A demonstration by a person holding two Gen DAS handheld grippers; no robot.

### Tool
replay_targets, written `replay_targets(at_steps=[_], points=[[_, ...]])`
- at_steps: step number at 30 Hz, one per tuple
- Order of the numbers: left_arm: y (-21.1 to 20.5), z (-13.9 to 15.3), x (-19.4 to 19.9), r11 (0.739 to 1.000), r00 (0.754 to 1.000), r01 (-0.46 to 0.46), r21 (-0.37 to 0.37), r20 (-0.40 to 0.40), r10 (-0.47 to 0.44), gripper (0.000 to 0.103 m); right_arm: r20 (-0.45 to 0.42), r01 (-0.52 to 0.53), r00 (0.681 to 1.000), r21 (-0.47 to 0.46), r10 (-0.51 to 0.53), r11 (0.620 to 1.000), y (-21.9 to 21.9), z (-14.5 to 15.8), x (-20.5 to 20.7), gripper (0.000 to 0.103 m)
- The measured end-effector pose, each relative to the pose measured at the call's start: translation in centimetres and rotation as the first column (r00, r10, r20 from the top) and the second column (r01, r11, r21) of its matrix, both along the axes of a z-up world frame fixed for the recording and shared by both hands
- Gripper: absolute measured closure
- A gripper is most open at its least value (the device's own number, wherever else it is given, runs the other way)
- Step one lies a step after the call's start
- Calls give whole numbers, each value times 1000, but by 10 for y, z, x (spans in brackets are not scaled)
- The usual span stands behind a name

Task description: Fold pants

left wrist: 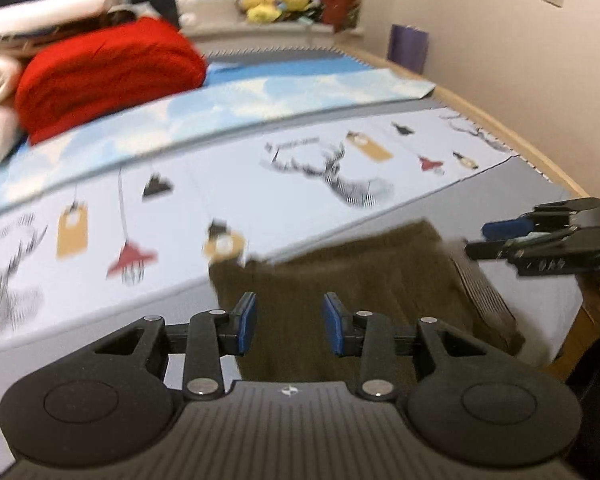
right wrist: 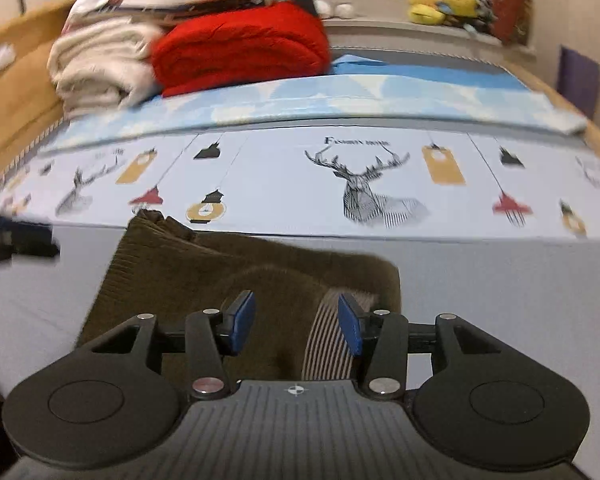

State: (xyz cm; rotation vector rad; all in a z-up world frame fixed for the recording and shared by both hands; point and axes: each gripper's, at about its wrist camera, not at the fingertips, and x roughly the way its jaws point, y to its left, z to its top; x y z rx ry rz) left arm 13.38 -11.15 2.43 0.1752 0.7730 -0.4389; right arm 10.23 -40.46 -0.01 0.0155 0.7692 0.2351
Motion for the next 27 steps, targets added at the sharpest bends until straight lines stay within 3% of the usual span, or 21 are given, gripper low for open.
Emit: replay_targets(at_steps=[3, 6, 8, 11, 13, 15, 18, 23, 24, 25, 27], points=[[-5, -6, 23, 999, 999, 40, -3, -8, -40, 64, -34, -42, 999, -57, 40, 997, 8, -10, 24, 54], [-7, -26, 50, 998, 996, 37, -44, -74, -40, 64, -140, -33, 990, -78, 22, 996, 8, -36, 42, 54], [-9, -46, 64, 998, 992, 39, -49, -116, -44, 65, -158, -42, 987, -100, 25, 994, 9, -41, 46, 54], [-14, -73, 79, 999, 987, 35, 24, -160, -30, 78, -175, -38, 984, -91, 22, 995, 8, -44, 49, 54], [-19, -90, 86, 994, 987, 23, 110, -163, -5, 97, -188, -39, 982, -93, 21, 995, 8, -48, 51, 54], [-22, -103, 92, 990, 984, 13, 142, -178, 12, 99, -199, -34, 980, -91, 16, 995, 8, -51, 54, 54], [-21, -101, 93, 991, 982, -8, 132, -186, 32, 99, -208, -27, 978, -88, 9, 996, 9, -52, 58, 54], [-8, -80, 86, 997, 977, -51, 49, -204, 60, 83, -185, -5, 983, -53, -5, 999, 5, -45, 56, 53], [-6, -75, 83, 997, 978, -64, 48, -195, 72, 68, -167, 9, 986, -30, -14, 1000, 2, -40, 55, 53], [-4, -70, 81, 996, 980, -75, 51, -183, 83, 60, -145, 26, 989, -6, -27, 1000, -2, -34, 52, 52], [-1, -61, 72, 995, 982, -86, 52, -164, 94, 60, -109, 70, 992, 18, -68, 997, -10, -25, 47, 46]])
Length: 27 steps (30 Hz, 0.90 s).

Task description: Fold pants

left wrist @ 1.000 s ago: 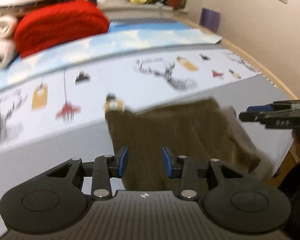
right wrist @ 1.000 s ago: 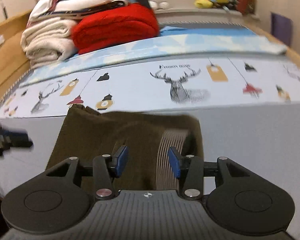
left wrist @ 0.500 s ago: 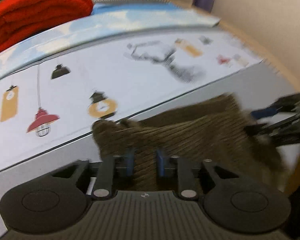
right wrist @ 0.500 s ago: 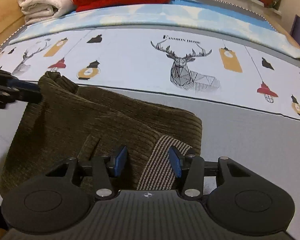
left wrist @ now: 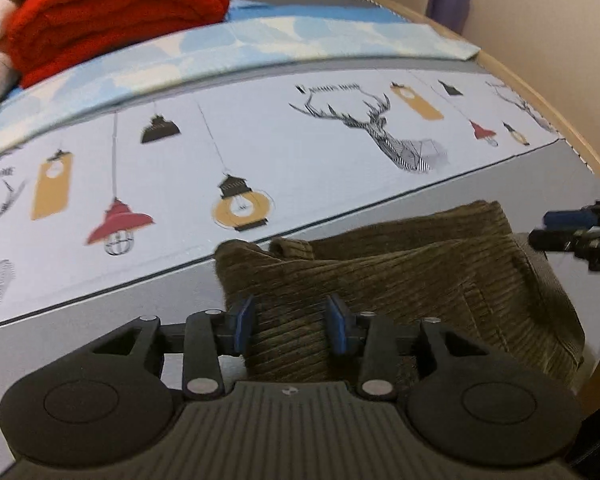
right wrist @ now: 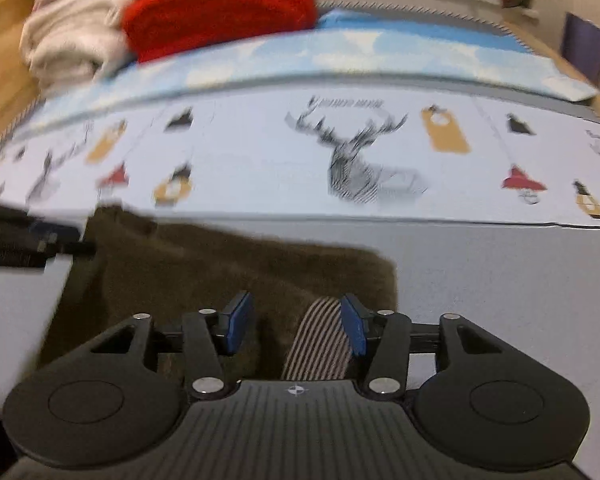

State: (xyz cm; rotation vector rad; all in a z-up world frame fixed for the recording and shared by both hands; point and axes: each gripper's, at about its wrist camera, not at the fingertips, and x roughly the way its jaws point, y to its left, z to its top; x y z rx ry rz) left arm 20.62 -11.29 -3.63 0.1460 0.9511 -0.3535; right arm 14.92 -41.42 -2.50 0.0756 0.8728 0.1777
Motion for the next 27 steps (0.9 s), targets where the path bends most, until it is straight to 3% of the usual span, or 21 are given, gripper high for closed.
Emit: replay_targets(at_steps=[2, 6, 10, 16, 27], points=[[4, 7, -6, 1000, 1000, -22, -2, 11, 22, 60, 8, 48, 999, 8, -48, 999, -7, 5, -5, 31], [9, 16, -16, 999, 999, -45, 0, 16, 45, 60, -58, 85, 995, 57, -82, 995, -19, 1, -13, 29], [11, 22, -24, 999, 998, -54, -2, 21, 54, 57, -132, 91, 988, 41, -84, 995, -21, -13, -23, 17], [11, 27, -30, 997, 998, -66, -25, 15, 67, 46, -255, 42, 966, -19, -45, 999, -14, -40, -27, 15], [9, 15, -17, 996, 996, -85, -25, -38, 84, 39, -336, 82, 940, 81, -50, 993, -26, -54, -12, 9]])
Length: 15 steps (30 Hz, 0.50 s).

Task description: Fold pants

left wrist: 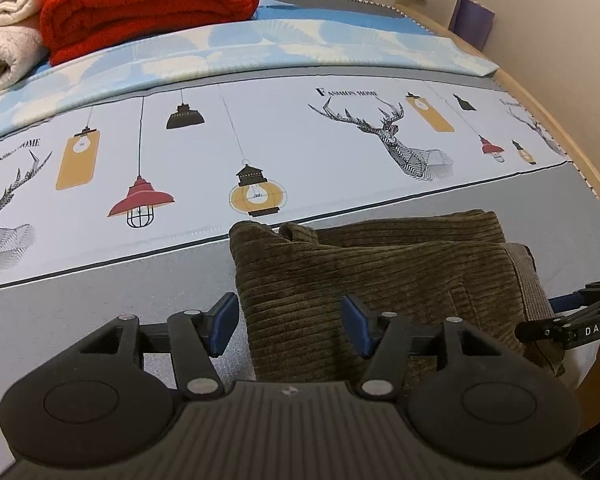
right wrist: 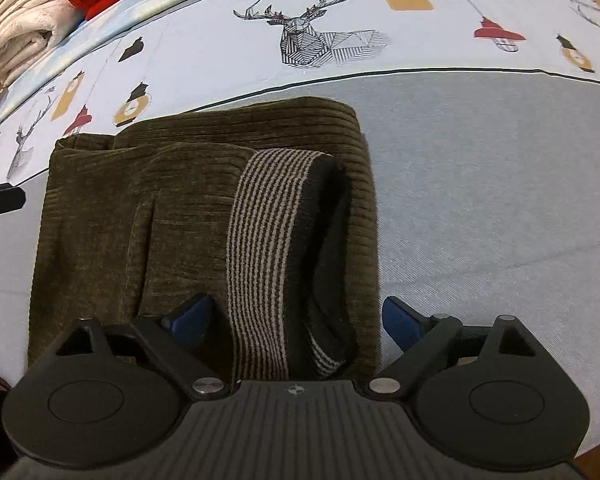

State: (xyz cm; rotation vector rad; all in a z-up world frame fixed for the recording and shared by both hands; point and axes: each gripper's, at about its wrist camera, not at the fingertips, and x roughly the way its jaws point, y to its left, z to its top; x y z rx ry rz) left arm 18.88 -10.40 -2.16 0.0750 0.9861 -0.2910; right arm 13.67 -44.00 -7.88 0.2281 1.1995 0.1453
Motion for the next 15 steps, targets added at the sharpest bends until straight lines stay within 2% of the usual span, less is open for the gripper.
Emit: replay_targets(at_steps=[3, 7, 15], points=[[1, -5, 4, 1000, 1000, -6, -5, -19, 6, 35, -7, -6, 1000, 10, 7, 1000, -2, -4, 6, 6], [9, -15, 13, 997, 995, -41, -67, -91, 35, 23, -26, -14, 1000, 49, 15, 999, -5, -12, 15, 2], [23, -64, 37, 977, 946, -125, -174, -317, 64, 23, -50, -53, 997, 144, 61, 988, -19, -25, 25, 1]])
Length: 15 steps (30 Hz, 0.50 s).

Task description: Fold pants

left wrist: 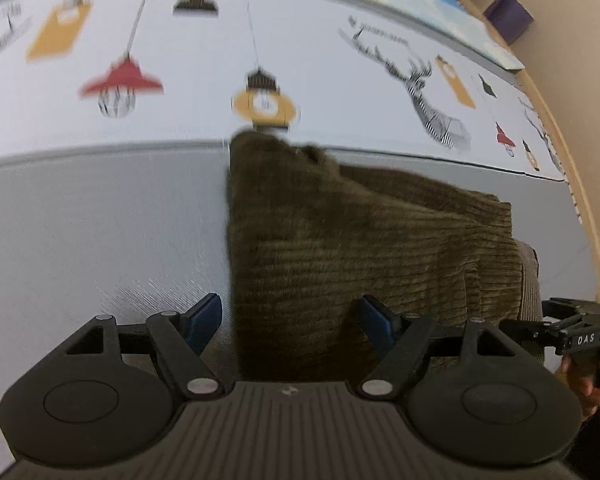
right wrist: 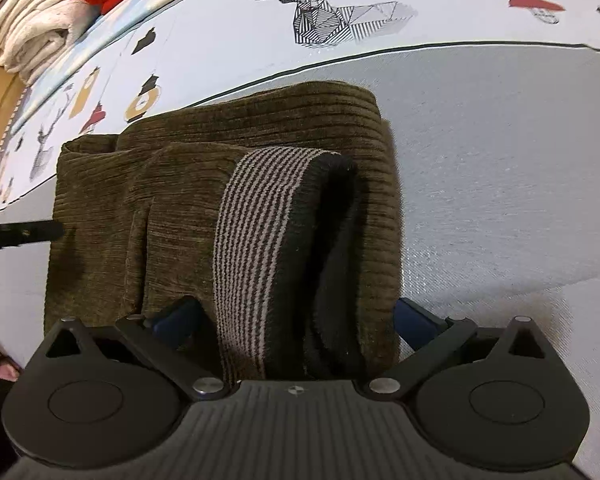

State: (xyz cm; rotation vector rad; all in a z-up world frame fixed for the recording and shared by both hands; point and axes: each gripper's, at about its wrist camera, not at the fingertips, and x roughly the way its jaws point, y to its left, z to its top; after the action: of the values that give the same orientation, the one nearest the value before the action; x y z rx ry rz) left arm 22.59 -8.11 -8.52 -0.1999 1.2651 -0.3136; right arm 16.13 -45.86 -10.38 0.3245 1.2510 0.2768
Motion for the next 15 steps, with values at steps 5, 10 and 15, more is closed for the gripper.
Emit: replay_targets(at_steps=[5, 10, 15], points=[[-2, -22, 10, 998, 999, -19, -58, -34, 17, 27, 9, -28, 1000, 31, 28, 999, -3, -3, 2, 1], [-3, -8, 12, 999, 999, 4, -49, 39, -2, 66, 66, -50, 997, 27, 48, 998, 1, 7, 2, 20], [4, 32, 12, 1000, 982, 11, -2, 190, -11, 70, 187, -53, 981, 51, 42, 997, 3, 30, 7, 42]])
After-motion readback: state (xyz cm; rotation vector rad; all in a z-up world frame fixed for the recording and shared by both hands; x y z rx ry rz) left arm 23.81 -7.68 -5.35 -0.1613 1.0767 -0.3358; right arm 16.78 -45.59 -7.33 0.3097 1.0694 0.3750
